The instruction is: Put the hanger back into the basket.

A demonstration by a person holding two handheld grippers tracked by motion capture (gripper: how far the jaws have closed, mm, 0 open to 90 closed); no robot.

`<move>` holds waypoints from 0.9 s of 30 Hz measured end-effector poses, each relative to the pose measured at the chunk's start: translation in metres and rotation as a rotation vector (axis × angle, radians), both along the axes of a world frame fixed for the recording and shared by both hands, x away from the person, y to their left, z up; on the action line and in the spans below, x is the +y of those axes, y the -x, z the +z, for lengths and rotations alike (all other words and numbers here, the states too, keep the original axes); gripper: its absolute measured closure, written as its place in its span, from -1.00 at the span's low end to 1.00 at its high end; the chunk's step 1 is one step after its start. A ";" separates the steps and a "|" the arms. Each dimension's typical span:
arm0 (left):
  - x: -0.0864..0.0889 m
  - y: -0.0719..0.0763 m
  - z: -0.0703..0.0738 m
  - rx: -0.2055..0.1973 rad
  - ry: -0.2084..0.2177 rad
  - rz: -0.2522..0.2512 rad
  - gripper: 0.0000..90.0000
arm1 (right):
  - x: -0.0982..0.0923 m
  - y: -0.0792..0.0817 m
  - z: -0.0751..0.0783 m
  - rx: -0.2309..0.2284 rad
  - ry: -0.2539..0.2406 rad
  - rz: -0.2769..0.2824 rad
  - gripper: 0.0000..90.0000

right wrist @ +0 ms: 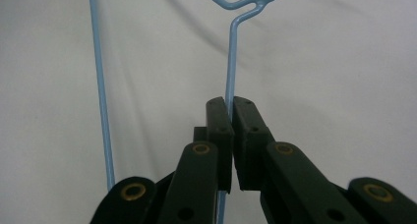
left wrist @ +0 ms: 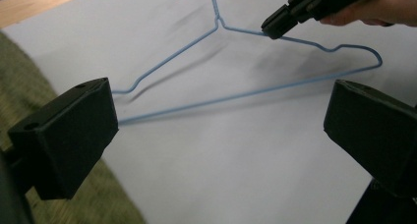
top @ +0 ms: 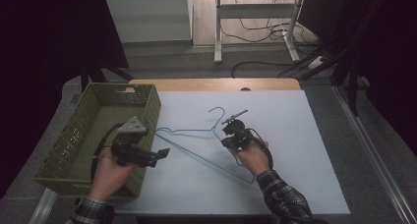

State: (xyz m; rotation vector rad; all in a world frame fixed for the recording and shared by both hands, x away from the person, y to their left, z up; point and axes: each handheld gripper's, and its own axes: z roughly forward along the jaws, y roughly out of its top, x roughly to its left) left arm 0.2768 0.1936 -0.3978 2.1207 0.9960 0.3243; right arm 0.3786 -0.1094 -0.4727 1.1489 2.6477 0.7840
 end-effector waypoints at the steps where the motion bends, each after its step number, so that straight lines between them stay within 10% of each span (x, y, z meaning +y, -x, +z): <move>1: 0.000 0.000 0.000 0.000 0.000 0.000 -0.99 | 0.000 0.000 0.000 0.000 0.000 0.001 0.93; 12: -0.070 -0.055 0.005 0.012 -0.101 0.035 -0.94 | -0.001 0.003 0.001 -0.007 -0.008 0.003 0.93; 27: -0.120 -0.134 -0.053 0.093 -0.110 -0.009 -0.59 | -0.001 0.005 0.000 -0.018 -0.006 0.010 0.93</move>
